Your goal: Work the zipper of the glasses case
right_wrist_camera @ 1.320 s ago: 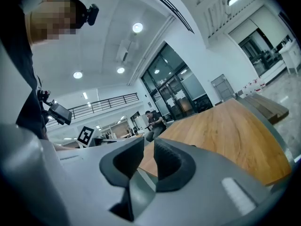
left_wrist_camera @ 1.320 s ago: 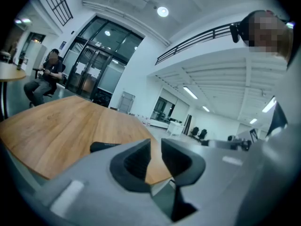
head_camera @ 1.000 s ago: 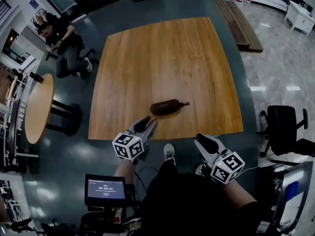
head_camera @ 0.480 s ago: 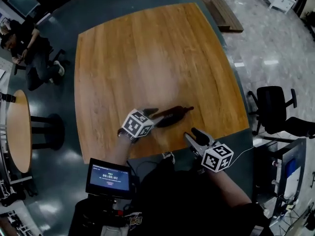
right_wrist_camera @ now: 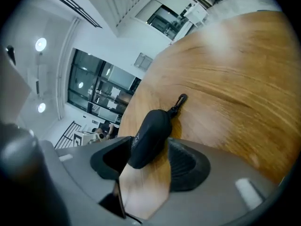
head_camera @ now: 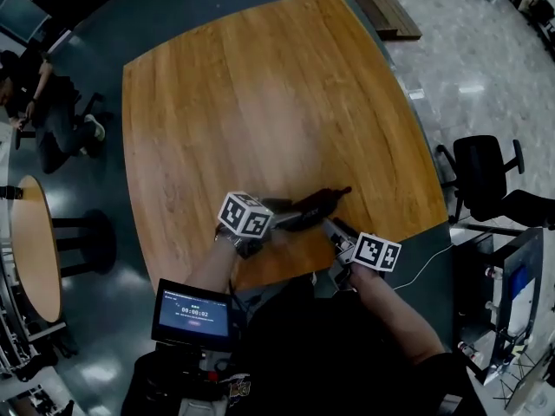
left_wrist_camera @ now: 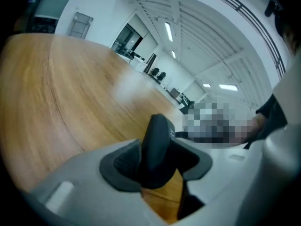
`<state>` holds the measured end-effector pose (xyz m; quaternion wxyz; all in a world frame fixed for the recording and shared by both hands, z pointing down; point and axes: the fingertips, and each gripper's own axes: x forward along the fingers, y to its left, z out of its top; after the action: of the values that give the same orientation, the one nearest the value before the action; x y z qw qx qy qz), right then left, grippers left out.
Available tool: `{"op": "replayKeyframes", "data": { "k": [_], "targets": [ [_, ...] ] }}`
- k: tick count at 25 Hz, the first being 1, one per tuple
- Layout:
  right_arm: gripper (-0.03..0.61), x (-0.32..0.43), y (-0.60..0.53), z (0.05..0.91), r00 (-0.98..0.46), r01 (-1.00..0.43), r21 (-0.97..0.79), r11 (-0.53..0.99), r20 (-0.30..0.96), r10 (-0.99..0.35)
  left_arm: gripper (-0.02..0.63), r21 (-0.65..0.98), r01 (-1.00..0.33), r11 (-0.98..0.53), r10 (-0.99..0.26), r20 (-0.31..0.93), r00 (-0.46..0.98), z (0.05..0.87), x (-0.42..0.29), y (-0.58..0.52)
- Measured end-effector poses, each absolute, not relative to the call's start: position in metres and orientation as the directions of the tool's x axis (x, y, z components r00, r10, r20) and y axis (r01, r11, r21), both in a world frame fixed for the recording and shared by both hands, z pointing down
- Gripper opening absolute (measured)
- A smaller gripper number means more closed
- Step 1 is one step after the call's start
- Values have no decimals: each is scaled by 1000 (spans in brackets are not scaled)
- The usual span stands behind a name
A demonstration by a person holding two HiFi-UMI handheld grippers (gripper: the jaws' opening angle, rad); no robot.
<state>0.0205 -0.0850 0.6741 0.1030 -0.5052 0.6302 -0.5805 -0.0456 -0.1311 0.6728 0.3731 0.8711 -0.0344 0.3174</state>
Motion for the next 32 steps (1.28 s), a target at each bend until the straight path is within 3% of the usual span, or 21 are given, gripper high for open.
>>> {"op": "replayKeyframes", "data": {
  "k": [6,13,15,20,23,26,29,32],
  "targets": [
    [250,24,-94,689,-424,-498,-827,-260,494,-759,186,714,-328,-618,110,492,864,672,-47,-132],
    [264,19,-106,697,-434,-342,-891,-297,430,-792,163,823,-320,-469,-7,359,933,676,-55,-129],
    [298,12,-108,698,-453,-359,-888,-287,434,-778,97,826,-319,-464,-20,351,936,676,-53,-124],
    [250,7,-112,700,-455,-409,-870,-277,457,-764,99,813,-337,-474,-46,360,932,676,-56,-119],
    [241,8,-121,676,-464,-449,-873,-190,409,-786,165,812,-344,-472,-105,336,936,665,-69,-127],
    [239,5,-126,628,-506,-515,-857,-4,309,-805,200,830,-304,-468,-204,233,951,632,-82,-140],
    [239,-14,-123,571,-598,-616,-744,260,226,-769,251,822,-172,-543,-203,70,977,571,-78,-138],
    [239,-32,-113,531,-665,-677,-572,464,204,-719,270,735,-134,-665,-183,14,983,520,-67,-129]
  ]
}}
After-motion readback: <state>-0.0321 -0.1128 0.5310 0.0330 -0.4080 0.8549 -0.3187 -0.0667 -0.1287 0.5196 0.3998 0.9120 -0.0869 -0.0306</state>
